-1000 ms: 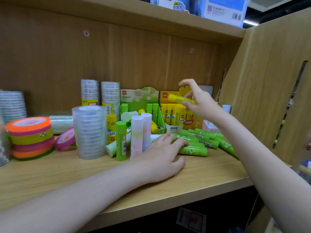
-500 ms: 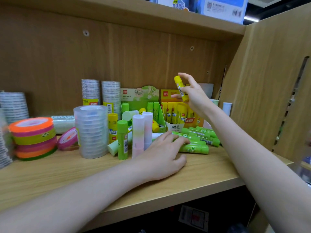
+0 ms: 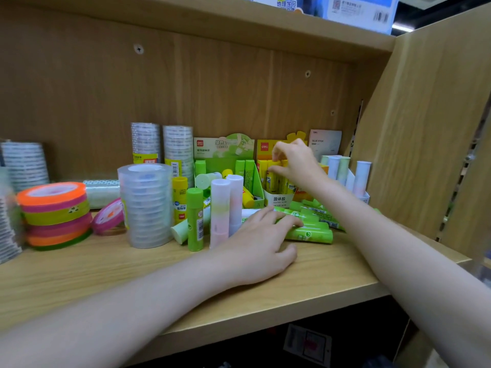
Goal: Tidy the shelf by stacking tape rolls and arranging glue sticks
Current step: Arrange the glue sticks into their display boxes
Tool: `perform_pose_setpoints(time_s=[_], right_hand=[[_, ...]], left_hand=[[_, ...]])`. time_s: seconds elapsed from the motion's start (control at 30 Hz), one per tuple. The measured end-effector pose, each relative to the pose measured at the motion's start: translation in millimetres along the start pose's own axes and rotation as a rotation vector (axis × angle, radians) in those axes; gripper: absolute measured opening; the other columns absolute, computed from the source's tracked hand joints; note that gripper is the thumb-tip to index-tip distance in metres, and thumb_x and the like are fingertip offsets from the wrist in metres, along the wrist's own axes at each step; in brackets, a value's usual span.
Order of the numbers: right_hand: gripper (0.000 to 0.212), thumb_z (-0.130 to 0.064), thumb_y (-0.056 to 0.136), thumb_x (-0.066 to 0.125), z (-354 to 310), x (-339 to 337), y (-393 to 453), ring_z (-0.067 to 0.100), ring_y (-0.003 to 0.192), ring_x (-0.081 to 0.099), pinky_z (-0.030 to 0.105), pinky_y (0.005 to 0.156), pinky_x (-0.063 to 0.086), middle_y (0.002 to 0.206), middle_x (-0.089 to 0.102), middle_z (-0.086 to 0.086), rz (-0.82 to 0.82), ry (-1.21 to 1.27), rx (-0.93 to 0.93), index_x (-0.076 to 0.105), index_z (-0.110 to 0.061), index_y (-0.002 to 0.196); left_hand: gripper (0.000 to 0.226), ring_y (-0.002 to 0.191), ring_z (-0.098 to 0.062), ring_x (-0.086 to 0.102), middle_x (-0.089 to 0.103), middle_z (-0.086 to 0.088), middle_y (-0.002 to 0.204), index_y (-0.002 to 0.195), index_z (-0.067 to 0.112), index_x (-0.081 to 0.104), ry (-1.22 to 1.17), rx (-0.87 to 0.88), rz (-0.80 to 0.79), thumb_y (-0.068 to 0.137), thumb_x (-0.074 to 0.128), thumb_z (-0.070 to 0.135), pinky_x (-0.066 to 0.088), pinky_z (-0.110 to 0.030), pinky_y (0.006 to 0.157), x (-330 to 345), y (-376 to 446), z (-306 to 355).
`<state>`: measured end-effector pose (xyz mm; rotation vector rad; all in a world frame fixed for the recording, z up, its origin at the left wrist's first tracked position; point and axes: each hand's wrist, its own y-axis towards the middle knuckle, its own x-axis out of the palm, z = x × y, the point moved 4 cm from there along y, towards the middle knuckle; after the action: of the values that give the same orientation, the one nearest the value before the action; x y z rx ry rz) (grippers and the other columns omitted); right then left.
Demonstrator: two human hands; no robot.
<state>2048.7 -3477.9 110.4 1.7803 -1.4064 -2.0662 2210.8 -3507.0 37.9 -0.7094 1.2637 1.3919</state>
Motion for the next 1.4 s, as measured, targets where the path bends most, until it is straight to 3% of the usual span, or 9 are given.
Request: perform_pose_setpoints(time_s=[0.27, 0.63, 0.73, 0.9, 1.0, 1.13, 1.23, 1.33, 1.4], right_hand=[[0.021, -0.028, 0.086, 0.064, 5.7, -3.4, -0.8, 0.024, 0.107, 0.048, 0.039, 0.092, 0.036, 0.11, 0.063, 0.004, 0.062, -0.008, 0.034, 0.067, -0.012, 0.099], [0.033, -0.03, 0.094, 0.052, -2.9, -23.6, -9.6, 0.025, 0.128, 0.037, 0.044, 0.105, 0.03, 0.139, 0.039, 0.006, -0.164, -0.03, 0.082, 0.057, -0.022, 0.126], [0.032, -0.022, 0.097, 0.046, -9.4, -45.8, -37.0, 0.022, 0.12, 0.047, 0.03, 0.098, 0.032, 0.13, 0.05, 0.009, -0.087, 0.124, 0.081, 0.056, -0.015, 0.127], [0.027, -0.01, 0.096, 0.043, -24.7, -41.7, -72.6, 0.021, 0.111, 0.056, 0.028, 0.089, 0.04, 0.116, 0.065, 0.008, -0.086, 0.278, 0.132, 0.065, -0.008, 0.112], [0.026, -0.009, 0.094, 0.045, -41.0, -29.1, -73.9, 0.021, 0.106, 0.058, 0.023, 0.082, 0.037, 0.111, 0.067, 0.008, -0.091, 0.35, 0.143, 0.066, -0.008, 0.108], [0.025, -0.011, 0.092, 0.051, -58.6, -12.8, -51.6, 0.022, 0.104, 0.059, 0.023, 0.081, 0.039, 0.11, 0.066, 0.009, -0.186, 0.394, 0.141, 0.063, -0.01, 0.114], [0.041, -0.013, 0.091, 0.053, -73.3, 1.2, -38.0, 0.02, 0.096, 0.055, 0.022, 0.074, 0.038, 0.113, 0.061, 0.007, -0.323, 0.295, 0.04, 0.05, -0.014, 0.132], [0.041, -0.002, 0.088, 0.046, -75.8, 11.3, -31.5, 0.006, 0.063, 0.037, 0.009, 0.048, 0.03, 0.075, 0.047, -0.009, -0.408, 0.293, 0.021, 0.05, -0.02, 0.125], [0.039, 0.0, 0.085, 0.048, -77.0, 13.6, -29.4, 0.0, 0.061, 0.033, 0.006, 0.047, 0.029, 0.074, 0.044, -0.014, -0.444, 0.297, 0.02, 0.053, -0.028, 0.112]], left_hand=[[0.044, 0.142, -0.009, 0.001, 0.024, 0.004, 0.149, 0.139, 0.03, 0.029, -0.005, 0.017, 0.016, 0.097, 0.039, 0.03, 0.005, -0.025, 0.112, 1.3, 1.2, -2.1], [0.045, 0.139, -0.011, 0.015, 0.025, 0.0, 0.147, 0.141, 0.025, 0.03, 0.08, 0.02, 0.052, 0.097, 0.037, 0.028, 0.013, -0.021, 0.107, 0.6, -2.3, 2.8], [0.048, 0.139, -0.012, 0.018, 0.018, 0.001, 0.152, 0.144, 0.018, 0.028, 0.146, 0.012, 0.076, 0.098, 0.035, 0.029, 0.015, -0.021, 0.108, -4.0, -4.9, 8.2], [0.048, 0.132, -0.02, 0.034, 0.024, -0.006, 0.151, 0.138, 0.009, 0.036, 0.324, 0.078, 0.171, 0.095, 0.03, 0.029, 0.028, -0.028, 0.105, -15.0, -19.2, 19.4], [0.041, 0.097, -0.028, 0.061, 0.06, -0.011, 0.116, 0.107, 0.009, 0.062, 0.446, 0.184, 0.301, 0.082, 0.035, 0.026, 0.04, -0.037, 0.083, -31.7, -32.7, 19.1], [0.028, 0.088, -0.025, 0.062, 0.064, -0.003, 0.1, 0.092, 0.014, 0.065, 0.559, 0.156, 0.502, 0.082, 0.041, 0.023, 0.033, -0.034, 0.079, -65.2, -50.9, 0.9], [0.028, 0.088, -0.025, 0.062, 0.066, -0.003, 0.099, 0.092, 0.013, 0.068, 0.612, 0.184, 0.615, 0.083, 0.045, 0.027, 0.032, -0.035, 0.083, -83.4, -56.7, -5.6], [0.041, 0.095, -0.025, 0.059, 0.063, -0.004, 0.107, 0.105, 0.014, 0.065, 0.625, 0.196, 0.556, 0.081, 0.045, 0.041, 0.036, -0.036, 0.083, -87.6, -48.8, -13.1], [0.046, 0.09, -0.026, 0.06, 0.062, -0.005, 0.107, 0.109, 0.013, 0.062, 0.576, 0.2, 0.479, 0.081, 0.044, 0.047, 0.046, -0.035, 0.075, -83.2, -41.5, -22.5]])
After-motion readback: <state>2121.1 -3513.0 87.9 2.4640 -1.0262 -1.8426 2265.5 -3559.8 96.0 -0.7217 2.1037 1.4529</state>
